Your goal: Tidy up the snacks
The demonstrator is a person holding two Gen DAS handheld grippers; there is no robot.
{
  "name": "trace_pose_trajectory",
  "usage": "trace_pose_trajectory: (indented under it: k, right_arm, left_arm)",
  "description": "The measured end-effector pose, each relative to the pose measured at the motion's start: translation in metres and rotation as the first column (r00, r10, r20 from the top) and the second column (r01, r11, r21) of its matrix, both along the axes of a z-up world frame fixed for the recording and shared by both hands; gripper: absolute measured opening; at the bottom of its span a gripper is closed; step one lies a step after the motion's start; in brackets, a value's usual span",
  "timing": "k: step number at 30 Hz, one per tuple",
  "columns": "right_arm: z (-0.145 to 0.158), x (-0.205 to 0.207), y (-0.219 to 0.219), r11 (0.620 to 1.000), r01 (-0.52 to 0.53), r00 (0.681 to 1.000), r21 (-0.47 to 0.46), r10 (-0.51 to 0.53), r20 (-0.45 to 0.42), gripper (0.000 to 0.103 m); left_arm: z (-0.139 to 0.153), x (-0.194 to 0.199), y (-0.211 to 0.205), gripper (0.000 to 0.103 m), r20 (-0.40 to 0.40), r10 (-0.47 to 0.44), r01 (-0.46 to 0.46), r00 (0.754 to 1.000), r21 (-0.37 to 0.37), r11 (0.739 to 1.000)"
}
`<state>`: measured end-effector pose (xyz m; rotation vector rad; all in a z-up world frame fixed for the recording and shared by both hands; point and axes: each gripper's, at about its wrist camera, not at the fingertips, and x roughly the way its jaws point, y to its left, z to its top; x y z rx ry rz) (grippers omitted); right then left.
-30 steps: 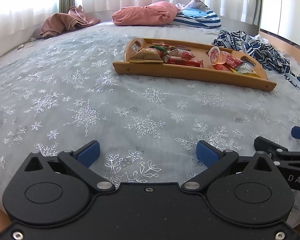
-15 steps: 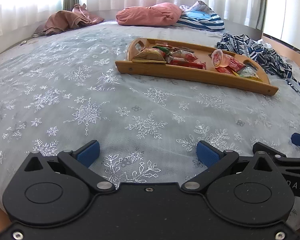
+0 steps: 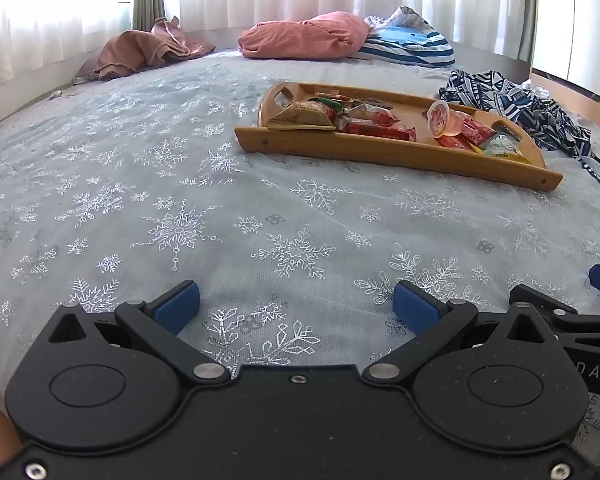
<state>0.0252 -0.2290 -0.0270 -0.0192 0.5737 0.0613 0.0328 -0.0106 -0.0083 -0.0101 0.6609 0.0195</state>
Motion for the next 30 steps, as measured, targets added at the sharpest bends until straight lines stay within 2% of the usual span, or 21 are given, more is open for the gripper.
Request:
trace_pose_trajectory:
  k: [30]
  right_arm:
    - [-0.0006,-0.0002,0.0002,1.0,0.0,1.0,-0.001,0.0,0.0,0.103]
  left_arm:
    - [-0.0031,-0.0028,-0.002,0.103,0.014,-0.024,0.024,1.0,0.027,0.999]
